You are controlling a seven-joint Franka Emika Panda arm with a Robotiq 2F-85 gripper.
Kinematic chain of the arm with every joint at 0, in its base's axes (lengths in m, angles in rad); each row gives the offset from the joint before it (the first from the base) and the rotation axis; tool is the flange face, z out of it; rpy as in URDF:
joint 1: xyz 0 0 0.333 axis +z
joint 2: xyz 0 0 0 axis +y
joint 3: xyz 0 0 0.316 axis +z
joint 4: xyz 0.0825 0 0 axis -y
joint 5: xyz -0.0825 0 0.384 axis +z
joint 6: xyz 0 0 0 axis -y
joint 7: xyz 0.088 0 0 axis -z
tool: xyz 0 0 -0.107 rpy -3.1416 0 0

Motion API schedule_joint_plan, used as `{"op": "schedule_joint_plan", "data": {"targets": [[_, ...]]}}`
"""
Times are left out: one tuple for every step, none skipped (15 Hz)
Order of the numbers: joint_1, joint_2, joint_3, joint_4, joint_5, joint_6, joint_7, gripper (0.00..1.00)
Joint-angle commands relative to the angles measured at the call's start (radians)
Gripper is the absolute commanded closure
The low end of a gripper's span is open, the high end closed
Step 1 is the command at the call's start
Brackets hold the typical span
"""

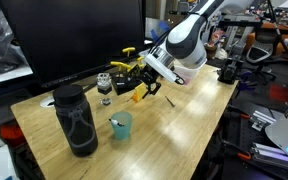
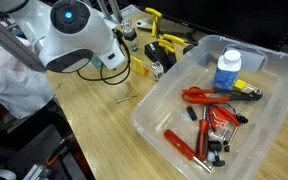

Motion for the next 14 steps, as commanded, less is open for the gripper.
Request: {"op": "schedule_joint_plan", "data": {"targets": [[-0.007, 0.132, 0.011, -0.084, 0.082, 0.032, -0.005, 0.00], [-0.008, 0.163, 0.011, -0.101, 0.098, 0.023, -0.001, 0.00], [-0.016, 0.193, 0.018, -0.120, 0.109, 0.008, -0.001, 0.00], [-0.029, 0.216, 0.029, -0.137, 0.114, -0.010, -0.004, 0.00], [-0.055, 0.231, 0.050, -0.153, 0.114, -0.036, -0.008, 0.00], [-0.018, 0.165, 0.020, -0.113, 0.101, 0.009, -0.019, 0.00], [-0.029, 0.185, 0.030, -0.131, 0.101, 0.002, -0.016, 0.00], [-0.035, 0.198, 0.035, -0.141, 0.101, -0.001, -0.014, 0.00], [-0.040, 0.203, 0.037, -0.145, 0.100, -0.003, -0.014, 0.00], [-0.041, 0.203, 0.038, -0.145, 0.100, -0.004, -0.014, 0.00], [-0.042, 0.203, 0.038, -0.145, 0.100, -0.004, -0.013, 0.00], [-0.042, 0.203, 0.038, -0.145, 0.100, -0.005, -0.013, 0.00], [-0.042, 0.203, 0.038, -0.145, 0.100, -0.005, -0.013, 0.00], [-0.042, 0.203, 0.038, -0.145, 0.100, -0.006, -0.013, 0.00]]}}
